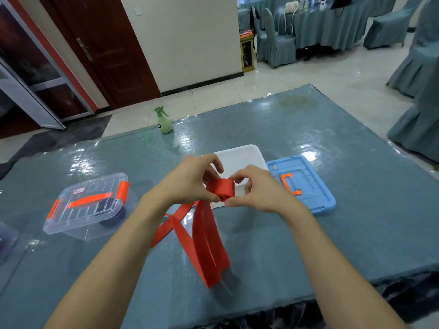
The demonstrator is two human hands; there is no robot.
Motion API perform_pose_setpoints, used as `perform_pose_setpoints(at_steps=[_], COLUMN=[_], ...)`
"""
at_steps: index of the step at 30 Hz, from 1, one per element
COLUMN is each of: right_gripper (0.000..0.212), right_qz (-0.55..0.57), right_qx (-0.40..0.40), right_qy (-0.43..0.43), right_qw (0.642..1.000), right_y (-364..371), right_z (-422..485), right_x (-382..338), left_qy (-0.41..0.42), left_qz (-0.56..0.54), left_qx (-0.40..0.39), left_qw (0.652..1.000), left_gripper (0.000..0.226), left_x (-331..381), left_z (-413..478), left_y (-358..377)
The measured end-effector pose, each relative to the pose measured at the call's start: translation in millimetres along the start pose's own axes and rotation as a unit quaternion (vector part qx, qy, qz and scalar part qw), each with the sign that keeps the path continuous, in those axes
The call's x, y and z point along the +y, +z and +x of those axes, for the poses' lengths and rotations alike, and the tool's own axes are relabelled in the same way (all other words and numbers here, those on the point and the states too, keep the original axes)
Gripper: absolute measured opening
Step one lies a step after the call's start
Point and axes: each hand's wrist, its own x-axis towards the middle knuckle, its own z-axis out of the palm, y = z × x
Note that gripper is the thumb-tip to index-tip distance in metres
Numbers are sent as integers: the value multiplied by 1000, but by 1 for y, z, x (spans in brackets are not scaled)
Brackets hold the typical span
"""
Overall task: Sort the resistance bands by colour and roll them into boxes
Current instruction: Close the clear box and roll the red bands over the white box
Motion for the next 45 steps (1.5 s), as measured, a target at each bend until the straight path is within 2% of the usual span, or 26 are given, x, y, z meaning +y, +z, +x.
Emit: perform_pose_setpoints(at_steps=[2, 4, 6, 9, 11, 13, 17, 21, 24, 28, 30, 34, 39, 41, 43, 45], right_gripper=[65, 57, 49, 40, 36, 34, 33, 45, 41, 33, 34, 32, 33, 35, 39, 49], right_qz=[-13, -40, -51, -35, 26, 137, 344, 467, 529, 580, 567, 533, 545, 533, 456, 310], right_qx=[10, 15, 34, 56, 74, 97, 96, 61, 34, 15, 7, -1, -17, -21, -24, -21], right_qy=[-29, -47, -53, -71, -75, -67, -89, -95, -93, -82, -88, -97, -112, -101, -78, -55], right_qw=[999, 998, 997, 995, 994, 983, 930, 877, 843, 811, 819, 841, 831, 840, 886, 949], right_y=[3, 8, 8, 6, 3, -2, -12, -5, 4, 13, 16, 16, 16, 16, 9, -2], right_z=[2, 3, 3, 0, -3, -5, -4, 1, 1, 2, 3, 3, 4, 4, 2, 0], right_x=[-10, -17, -19, -16, -13, -10, -9, -13, -13, -10, -8, -5, -6, -6, -5, -6], left_qy=[29, 36, 38, 52, 57, 51, 25, 35, 38, 36, 26, 5, 9, 7, 4, 2], left_qz=[93, 142, 140, 65, -37, -161, -334, -350, -360, -394, -404, -345, -344, -321, -254, -161], left_qx=[-18, -28, -23, 9, 38, 73, 124, 161, 172, 148, 134, 153, 130, 134, 144, 124], left_qw=[995, 989, 989, 997, 997, 983, 934, 922, 916, 906, 905, 926, 930, 937, 956, 979], left_gripper=[63, 64, 62, 58, 56, 60, 63, 55, 44, 44, 45, 44, 48, 49, 46, 42], left_x=[13, 20, 20, 15, 7, -3, -12, -1, 3, 0, -3, -6, -4, -2, -3, -3], left_z=[5, 8, 9, 3, -1, -7, -16, -15, -15, -19, -20, -18, -17, -16, -16, -18], left_y=[1, -2, -4, -5, -4, -4, 4, 20, 20, 17, 15, 11, 1, 1, -3, -12])
